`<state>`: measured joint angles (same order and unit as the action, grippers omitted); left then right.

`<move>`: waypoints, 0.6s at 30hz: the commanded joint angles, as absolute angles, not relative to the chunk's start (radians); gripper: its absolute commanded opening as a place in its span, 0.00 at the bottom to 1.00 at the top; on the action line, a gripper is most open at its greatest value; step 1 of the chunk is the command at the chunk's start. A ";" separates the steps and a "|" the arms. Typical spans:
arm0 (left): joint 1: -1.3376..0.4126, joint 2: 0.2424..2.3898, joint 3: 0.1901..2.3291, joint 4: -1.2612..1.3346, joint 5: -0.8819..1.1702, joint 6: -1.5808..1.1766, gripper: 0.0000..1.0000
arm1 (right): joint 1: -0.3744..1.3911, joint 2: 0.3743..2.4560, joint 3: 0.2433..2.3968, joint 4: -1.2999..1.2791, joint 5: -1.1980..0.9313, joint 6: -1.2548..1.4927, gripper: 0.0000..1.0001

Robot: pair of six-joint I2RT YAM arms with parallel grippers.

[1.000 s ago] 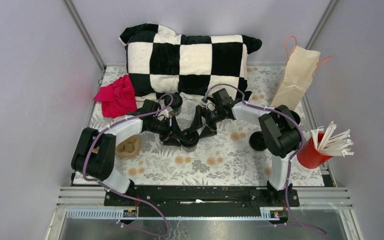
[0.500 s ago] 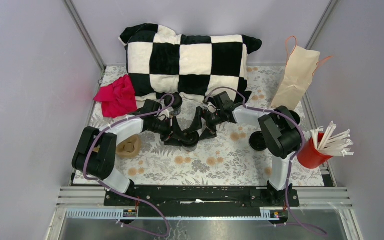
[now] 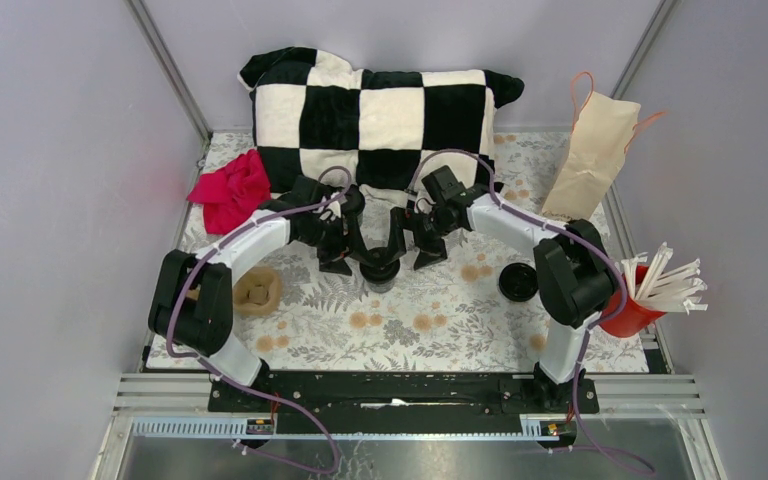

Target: Pack the takeout coffee

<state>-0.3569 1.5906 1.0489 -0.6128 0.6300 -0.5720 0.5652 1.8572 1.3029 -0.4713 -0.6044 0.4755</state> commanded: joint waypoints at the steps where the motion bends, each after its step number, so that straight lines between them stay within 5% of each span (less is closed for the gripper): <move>1: -0.351 1.558 1.133 -0.686 0.534 -0.532 0.70 | 0.576 1.772 1.418 -0.609 -0.509 0.377 1.00; 7: -0.351 1.485 1.193 -0.770 0.498 -0.522 0.77 | 0.618 1.816 1.596 -0.766 -0.356 0.278 1.00; 13: -0.337 1.264 1.276 -0.958 0.040 -0.551 0.96 | 0.755 1.934 1.814 -0.946 -0.111 0.282 1.00; 18: -0.333 1.136 1.289 -0.949 -0.120 -0.594 0.99 | 0.835 2.021 1.923 -1.021 0.022 0.302 1.00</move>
